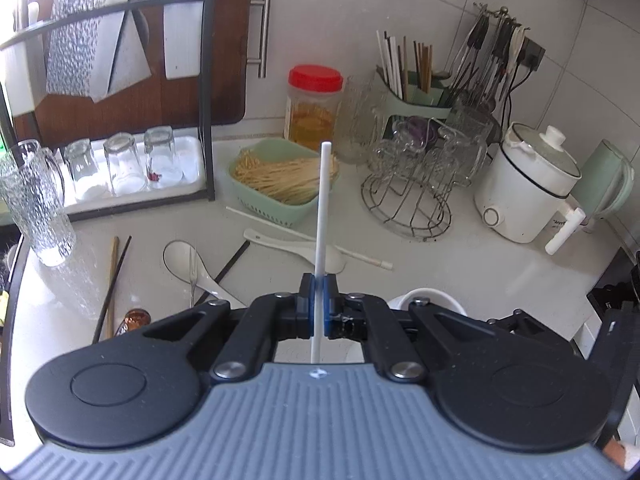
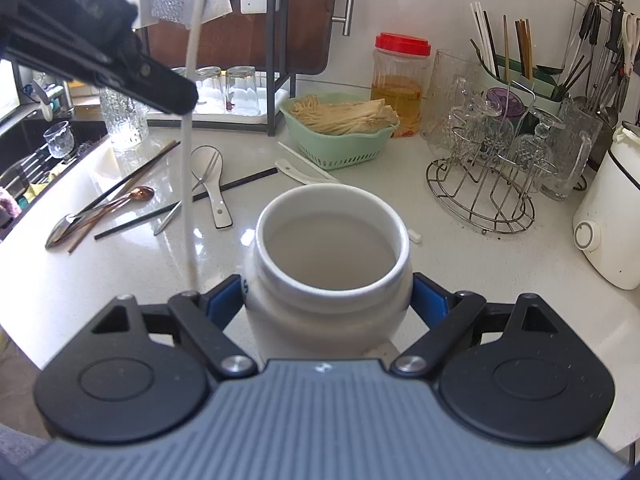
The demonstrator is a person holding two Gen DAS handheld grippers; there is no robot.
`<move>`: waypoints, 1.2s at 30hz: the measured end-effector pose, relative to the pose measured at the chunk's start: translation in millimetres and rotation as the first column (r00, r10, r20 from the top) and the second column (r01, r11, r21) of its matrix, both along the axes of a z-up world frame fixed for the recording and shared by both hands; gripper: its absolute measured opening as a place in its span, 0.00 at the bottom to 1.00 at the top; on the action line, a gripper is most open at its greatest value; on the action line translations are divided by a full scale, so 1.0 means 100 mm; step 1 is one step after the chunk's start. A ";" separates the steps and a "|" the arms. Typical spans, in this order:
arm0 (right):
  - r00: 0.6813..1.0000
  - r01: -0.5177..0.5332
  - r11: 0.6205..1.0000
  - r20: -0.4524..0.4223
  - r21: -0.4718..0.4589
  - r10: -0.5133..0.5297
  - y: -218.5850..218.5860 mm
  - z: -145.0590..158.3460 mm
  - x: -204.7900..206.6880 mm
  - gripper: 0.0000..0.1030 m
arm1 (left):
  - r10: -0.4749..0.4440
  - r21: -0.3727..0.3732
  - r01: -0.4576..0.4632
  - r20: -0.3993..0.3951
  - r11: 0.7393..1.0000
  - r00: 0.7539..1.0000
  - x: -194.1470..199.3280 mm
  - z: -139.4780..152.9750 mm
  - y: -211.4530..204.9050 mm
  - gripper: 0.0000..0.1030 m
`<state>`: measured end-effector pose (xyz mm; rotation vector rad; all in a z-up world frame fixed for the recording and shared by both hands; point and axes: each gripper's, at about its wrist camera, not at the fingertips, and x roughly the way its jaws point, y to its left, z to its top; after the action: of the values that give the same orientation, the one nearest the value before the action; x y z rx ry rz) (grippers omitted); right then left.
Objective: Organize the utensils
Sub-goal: 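Lift the white chopstick upright with the left tool while the right tool holds the mug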
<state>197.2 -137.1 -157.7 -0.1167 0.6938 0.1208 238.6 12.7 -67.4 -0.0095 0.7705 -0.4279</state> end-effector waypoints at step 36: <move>0.999 0.006 1.000 0.033 0.009 -0.007 0.01 -0.02 -0.04 0.88 | -0.111 -0.069 0.126 0.190 0.990 0.975 -0.39 1.28 -0.08 0.04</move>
<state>193.2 -136.5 -159.6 -0.1080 0.6605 0.1154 199.7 5.1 60.1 0.0014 0.5707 -0.5648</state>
